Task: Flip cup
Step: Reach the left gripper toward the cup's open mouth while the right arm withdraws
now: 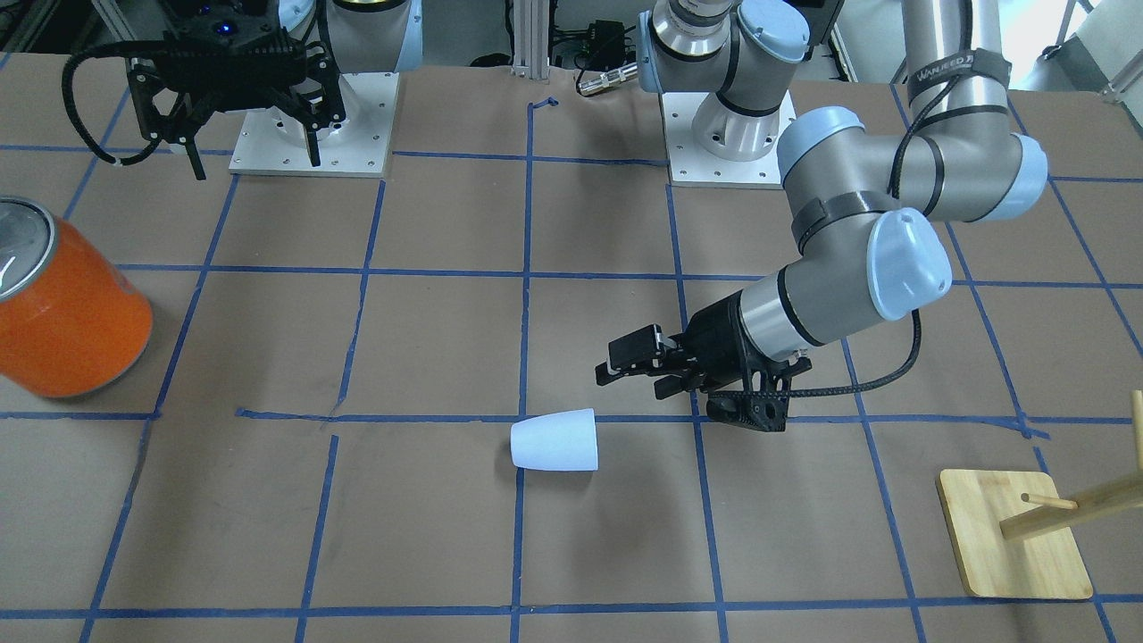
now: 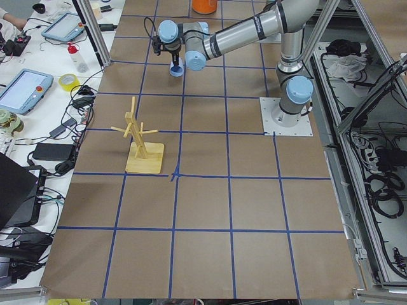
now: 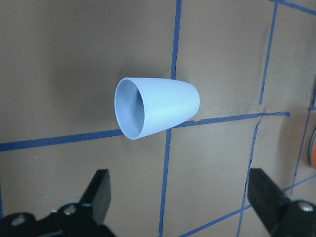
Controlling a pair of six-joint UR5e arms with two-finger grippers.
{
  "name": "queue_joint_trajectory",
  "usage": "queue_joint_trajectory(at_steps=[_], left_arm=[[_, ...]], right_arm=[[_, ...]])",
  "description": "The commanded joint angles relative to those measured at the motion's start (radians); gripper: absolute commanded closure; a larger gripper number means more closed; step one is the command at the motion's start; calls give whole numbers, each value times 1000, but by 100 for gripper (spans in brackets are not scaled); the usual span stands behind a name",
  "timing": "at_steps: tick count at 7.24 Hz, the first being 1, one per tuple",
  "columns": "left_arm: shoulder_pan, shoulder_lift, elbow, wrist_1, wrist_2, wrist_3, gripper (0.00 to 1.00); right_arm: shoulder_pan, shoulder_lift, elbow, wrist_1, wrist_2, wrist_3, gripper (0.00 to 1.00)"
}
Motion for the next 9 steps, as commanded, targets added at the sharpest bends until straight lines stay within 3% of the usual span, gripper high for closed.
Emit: queue_joint_trajectory(at_steps=[1, 3, 6, 9], left_arm=[[4, -87, -34, 117, -39, -3, 0], [4, -146, -55, 238, -41, -3, 0], [-5, -178, -63, 246, -127, -58, 0], [-30, -201, -63, 262, -141, -127, 0]], right_arm=[[-3, 0, 1, -4, 89, 251, 0], [-3, 2, 1, -11, 92, 427, 0], [-3, 14, 1, -67, 114, 429, 0], [-5, 68, 1, -234, 112, 426, 0]])
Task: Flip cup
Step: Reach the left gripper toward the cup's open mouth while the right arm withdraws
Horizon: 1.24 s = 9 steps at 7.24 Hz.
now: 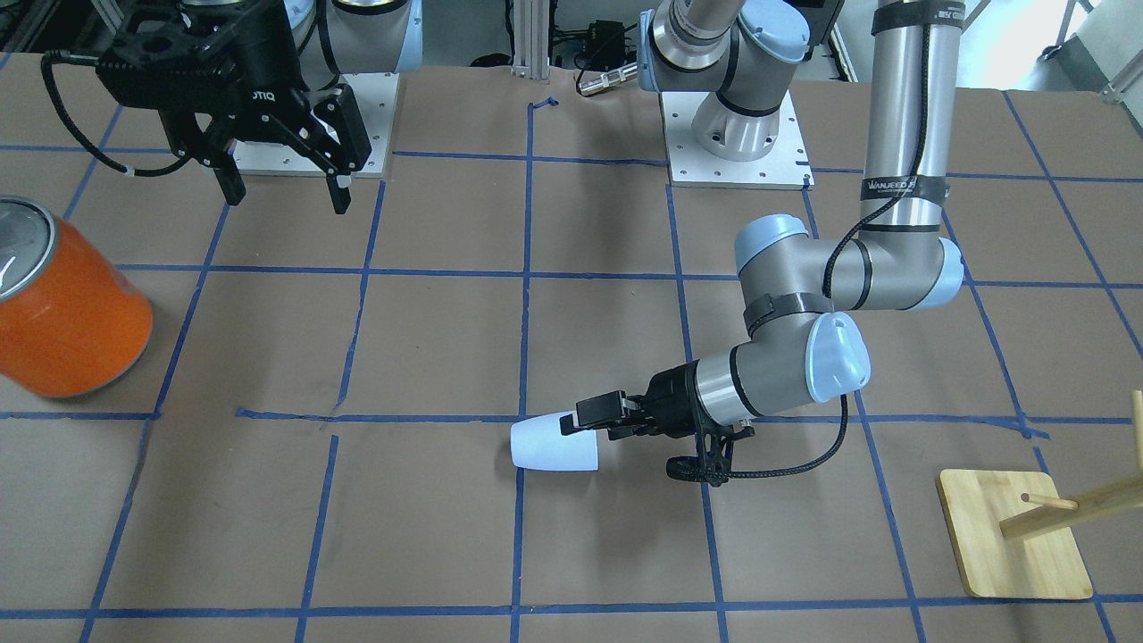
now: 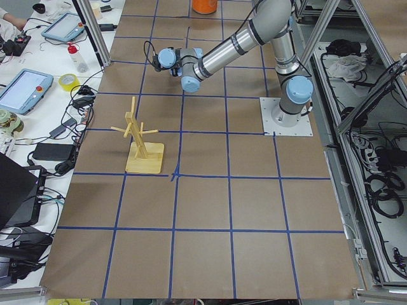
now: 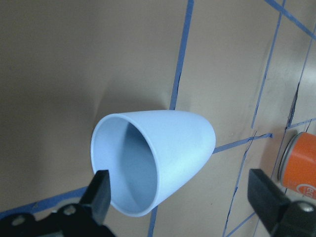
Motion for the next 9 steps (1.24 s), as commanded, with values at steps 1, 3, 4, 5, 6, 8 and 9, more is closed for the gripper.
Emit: queue_joint_trajectory(at_steps=[1, 3, 4, 5, 6, 8, 9], left_arm=[[-12, -15, 0, 0, -4, -15, 0], [-26, -24, 2, 42, 3, -24, 3], [-26, -35, 0, 126, 7, -106, 7], [-26, -48, 2, 138, 0, -150, 23], [-26, -50, 2, 138, 0, -153, 44], [-26, -49, 6, 141, 0, -200, 92], [-26, -43, 10, 142, -2, -204, 100]], right_arm=[[-1, 16, 2, -45, -4, -7, 0], [-3, 22, -47, 30, 21, -7, 0], [-3, 65, -111, 61, 19, -7, 0], [-5, 113, -181, 94, 19, -7, 0], [-3, 116, -199, 148, 19, -7, 0], [0, 108, -190, 183, 19, -7, 0], [0, 107, -178, 184, 21, -9, 0]])
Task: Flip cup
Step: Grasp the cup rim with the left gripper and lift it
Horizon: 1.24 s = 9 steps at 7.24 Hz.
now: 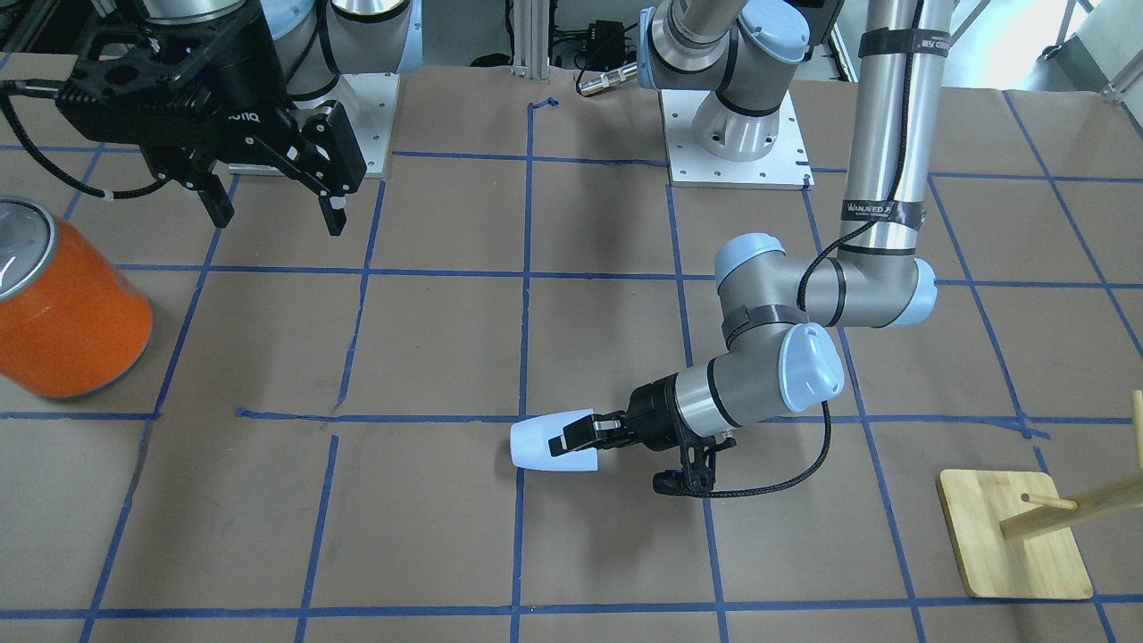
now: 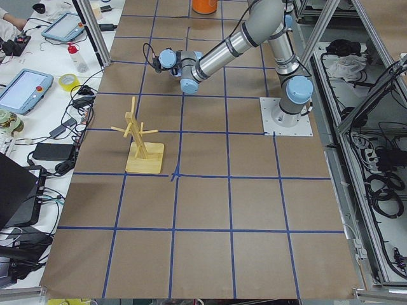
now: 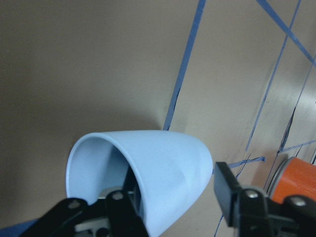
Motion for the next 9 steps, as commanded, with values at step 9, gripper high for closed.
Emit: queue_joint_trajectory(at_steps=[9], left_arm=[[0, 135, 150, -131, 385, -40, 100]], right_arm=[[2, -28, 16, 77, 0, -59, 0]])
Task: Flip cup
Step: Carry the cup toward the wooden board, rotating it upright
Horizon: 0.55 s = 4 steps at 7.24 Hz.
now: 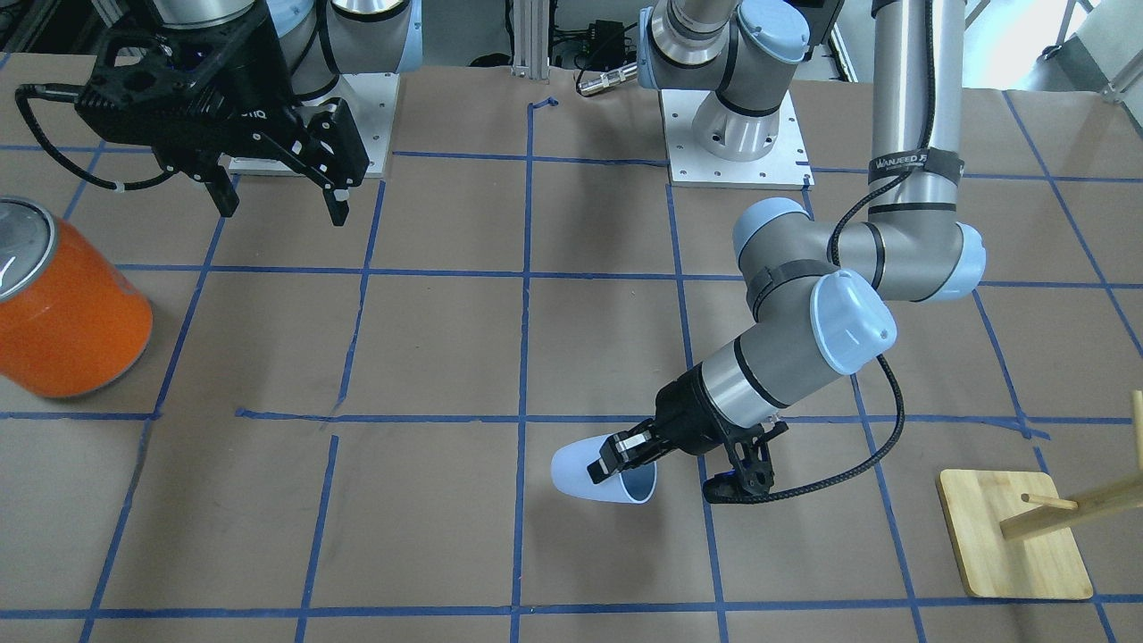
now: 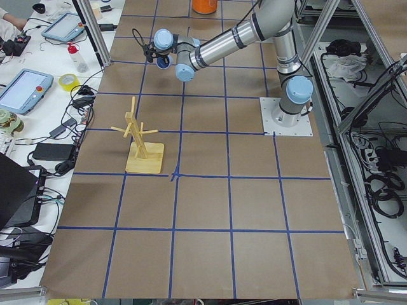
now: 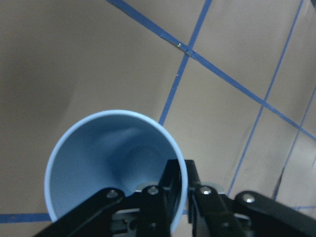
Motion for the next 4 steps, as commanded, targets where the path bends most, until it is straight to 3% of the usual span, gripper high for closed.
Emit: queue_joint_trajectory(at_steps=[1, 2, 4], left_arm=[[8, 30, 74, -168, 204, 201, 100], [11, 39, 109, -249, 303, 331, 100], [34, 33, 131, -272, 465, 529, 100]], right_arm=[[1, -5, -1, 18, 9, -47, 0], [-1, -3, -1, 17, 5, -49, 0], [1, -3, 1, 15, -5, -52, 0]])
